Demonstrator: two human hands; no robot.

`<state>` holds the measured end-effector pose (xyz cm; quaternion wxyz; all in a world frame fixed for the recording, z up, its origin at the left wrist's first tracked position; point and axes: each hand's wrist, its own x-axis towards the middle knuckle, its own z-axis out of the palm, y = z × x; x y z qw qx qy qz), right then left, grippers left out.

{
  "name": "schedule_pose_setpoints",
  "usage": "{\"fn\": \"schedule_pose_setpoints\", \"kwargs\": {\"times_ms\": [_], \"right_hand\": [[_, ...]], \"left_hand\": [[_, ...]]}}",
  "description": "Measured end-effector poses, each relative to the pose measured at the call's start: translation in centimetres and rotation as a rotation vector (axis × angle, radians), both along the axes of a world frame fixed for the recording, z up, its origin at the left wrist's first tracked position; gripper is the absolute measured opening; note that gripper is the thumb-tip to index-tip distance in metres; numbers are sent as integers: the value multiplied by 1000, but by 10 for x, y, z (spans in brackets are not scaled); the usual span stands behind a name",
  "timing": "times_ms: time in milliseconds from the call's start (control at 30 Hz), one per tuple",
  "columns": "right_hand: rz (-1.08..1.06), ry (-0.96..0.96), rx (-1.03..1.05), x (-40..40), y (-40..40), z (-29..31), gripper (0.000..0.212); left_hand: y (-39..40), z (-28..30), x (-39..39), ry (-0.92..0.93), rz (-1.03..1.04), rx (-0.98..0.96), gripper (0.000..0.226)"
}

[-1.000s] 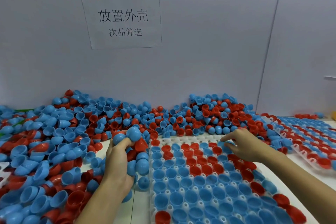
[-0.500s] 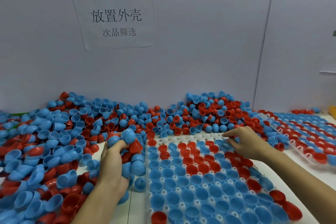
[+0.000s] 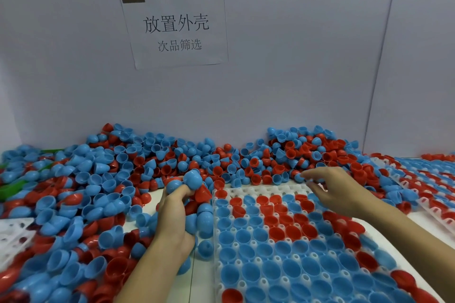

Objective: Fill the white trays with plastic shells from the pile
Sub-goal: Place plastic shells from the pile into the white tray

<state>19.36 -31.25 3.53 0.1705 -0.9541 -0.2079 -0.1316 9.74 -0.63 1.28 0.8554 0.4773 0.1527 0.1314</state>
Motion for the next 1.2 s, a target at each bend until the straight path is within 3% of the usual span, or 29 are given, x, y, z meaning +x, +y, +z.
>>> {"fn": "schedule_pose_setpoints", "kwargs": {"times_ms": [100, 233, 333, 467, 567, 700, 767, 900, 1067, 1200], "right_hand": [[180, 23, 85, -10, 48, 24, 29], [380, 221, 331, -24, 117, 47, 14], [362, 312, 517, -17, 152, 53, 15], [300, 481, 738, 1, 168, 54, 4], [301, 520, 711, 15, 169, 52, 18], [296, 469, 592, 29, 176, 49, 12], [289, 430, 602, 34, 182, 47, 7], [272, 350, 649, 40, 190, 44, 20], [209, 590, 908, 50, 189, 36, 24], [209, 754, 539, 55, 175, 32, 40]], "left_hand": [[-3, 9, 14, 11, -26, -1, 42], [-6, 25, 39, -52, 0, 79, 34], [-8, 38, 56, -146, 5, 145, 22], [0, 46, 74, -219, 13, 135, 35], [2, 44, 86, -249, 34, 168, 38], [5, 36, 98, -242, 55, 146, 37], [9, 32, 103, -220, 44, 108, 26], [18, 24, 109, -152, 23, 5, 20], [36, 21, 114, -51, 17, -149, 33], [44, 20, 115, -14, 51, -209, 37]]}}
